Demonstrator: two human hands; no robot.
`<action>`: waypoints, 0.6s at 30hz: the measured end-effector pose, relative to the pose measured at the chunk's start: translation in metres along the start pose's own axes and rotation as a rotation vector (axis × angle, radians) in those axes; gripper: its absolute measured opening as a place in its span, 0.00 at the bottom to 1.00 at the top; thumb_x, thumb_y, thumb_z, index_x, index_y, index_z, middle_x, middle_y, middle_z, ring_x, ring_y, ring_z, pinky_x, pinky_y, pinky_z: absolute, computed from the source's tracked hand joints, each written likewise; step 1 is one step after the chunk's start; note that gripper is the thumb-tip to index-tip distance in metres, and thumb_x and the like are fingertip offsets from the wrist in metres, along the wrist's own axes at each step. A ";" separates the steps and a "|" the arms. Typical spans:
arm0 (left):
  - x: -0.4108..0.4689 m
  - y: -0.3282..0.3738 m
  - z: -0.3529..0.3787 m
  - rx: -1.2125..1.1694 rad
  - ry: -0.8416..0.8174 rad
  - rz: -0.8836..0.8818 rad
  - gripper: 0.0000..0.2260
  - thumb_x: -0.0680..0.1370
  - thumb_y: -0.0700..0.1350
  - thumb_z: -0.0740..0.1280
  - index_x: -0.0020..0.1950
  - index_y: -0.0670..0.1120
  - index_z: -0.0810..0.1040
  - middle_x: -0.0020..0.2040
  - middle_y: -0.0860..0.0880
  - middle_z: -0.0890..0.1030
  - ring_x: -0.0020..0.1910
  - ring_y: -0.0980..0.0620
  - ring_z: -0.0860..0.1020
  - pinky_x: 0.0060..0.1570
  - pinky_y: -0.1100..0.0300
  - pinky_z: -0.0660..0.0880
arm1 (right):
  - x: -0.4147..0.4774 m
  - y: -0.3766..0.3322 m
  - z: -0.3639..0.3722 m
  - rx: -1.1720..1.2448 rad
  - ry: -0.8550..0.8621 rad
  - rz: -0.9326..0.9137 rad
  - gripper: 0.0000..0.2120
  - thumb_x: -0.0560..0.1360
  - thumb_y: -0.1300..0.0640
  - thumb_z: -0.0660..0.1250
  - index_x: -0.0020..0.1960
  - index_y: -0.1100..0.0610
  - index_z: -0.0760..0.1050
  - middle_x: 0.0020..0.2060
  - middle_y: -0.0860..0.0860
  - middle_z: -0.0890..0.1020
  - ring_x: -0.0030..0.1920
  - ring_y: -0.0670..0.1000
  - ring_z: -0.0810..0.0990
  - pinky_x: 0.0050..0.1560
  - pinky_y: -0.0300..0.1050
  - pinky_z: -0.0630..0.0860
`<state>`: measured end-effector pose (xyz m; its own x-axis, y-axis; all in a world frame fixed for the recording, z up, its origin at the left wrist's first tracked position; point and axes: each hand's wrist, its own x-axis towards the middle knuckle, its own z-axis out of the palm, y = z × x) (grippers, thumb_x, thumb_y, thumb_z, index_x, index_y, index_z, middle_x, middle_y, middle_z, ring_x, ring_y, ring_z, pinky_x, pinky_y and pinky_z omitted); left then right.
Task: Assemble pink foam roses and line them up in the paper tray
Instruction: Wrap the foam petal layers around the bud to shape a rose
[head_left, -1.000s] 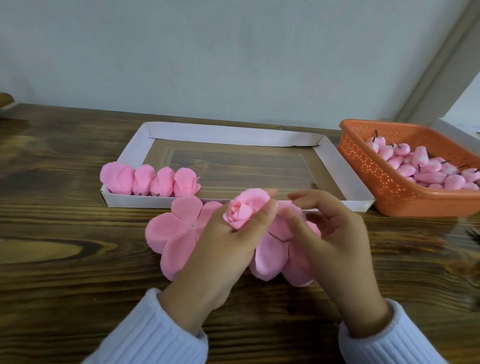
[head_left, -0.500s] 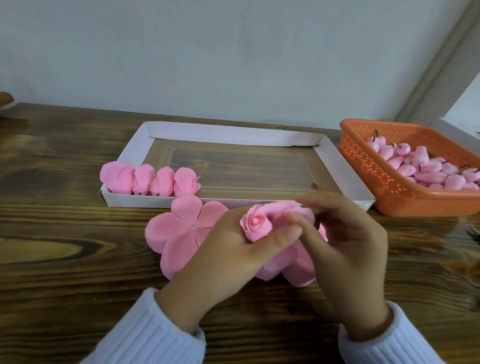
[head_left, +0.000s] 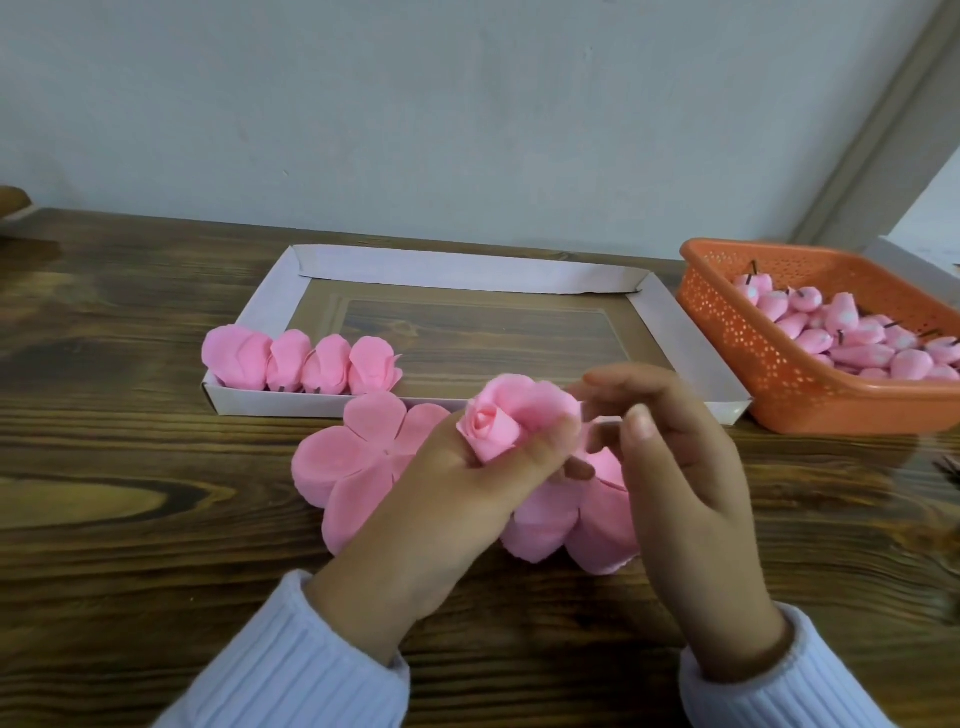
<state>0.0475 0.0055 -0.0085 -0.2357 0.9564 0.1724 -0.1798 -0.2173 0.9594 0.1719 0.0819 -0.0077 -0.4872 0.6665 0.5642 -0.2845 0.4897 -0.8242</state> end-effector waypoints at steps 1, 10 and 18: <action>0.000 0.000 0.001 -0.061 0.012 -0.014 0.07 0.74 0.50 0.68 0.41 0.51 0.85 0.45 0.45 0.84 0.54 0.44 0.82 0.63 0.37 0.72 | 0.000 0.001 0.001 0.007 -0.015 0.015 0.13 0.77 0.56 0.58 0.56 0.62 0.74 0.47 0.48 0.83 0.48 0.44 0.81 0.47 0.36 0.76; 0.000 -0.003 0.007 -0.054 0.229 -0.022 0.17 0.64 0.64 0.67 0.34 0.52 0.82 0.39 0.46 0.84 0.48 0.43 0.84 0.57 0.40 0.77 | -0.005 0.000 0.011 -0.229 -0.082 0.018 0.15 0.71 0.52 0.67 0.57 0.51 0.72 0.50 0.41 0.80 0.53 0.48 0.80 0.51 0.37 0.73; 0.000 0.001 0.010 -0.138 0.124 0.077 0.13 0.68 0.61 0.72 0.36 0.52 0.82 0.41 0.49 0.84 0.45 0.49 0.84 0.47 0.56 0.81 | -0.011 -0.002 0.022 -0.058 -0.077 0.067 0.20 0.70 0.63 0.73 0.59 0.53 0.71 0.50 0.50 0.84 0.53 0.54 0.83 0.54 0.56 0.79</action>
<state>0.0574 0.0069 -0.0051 -0.3681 0.9064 0.2071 -0.2838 -0.3217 0.9033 0.1594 0.0610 -0.0128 -0.5659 0.6550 0.5008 -0.2023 0.4786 -0.8544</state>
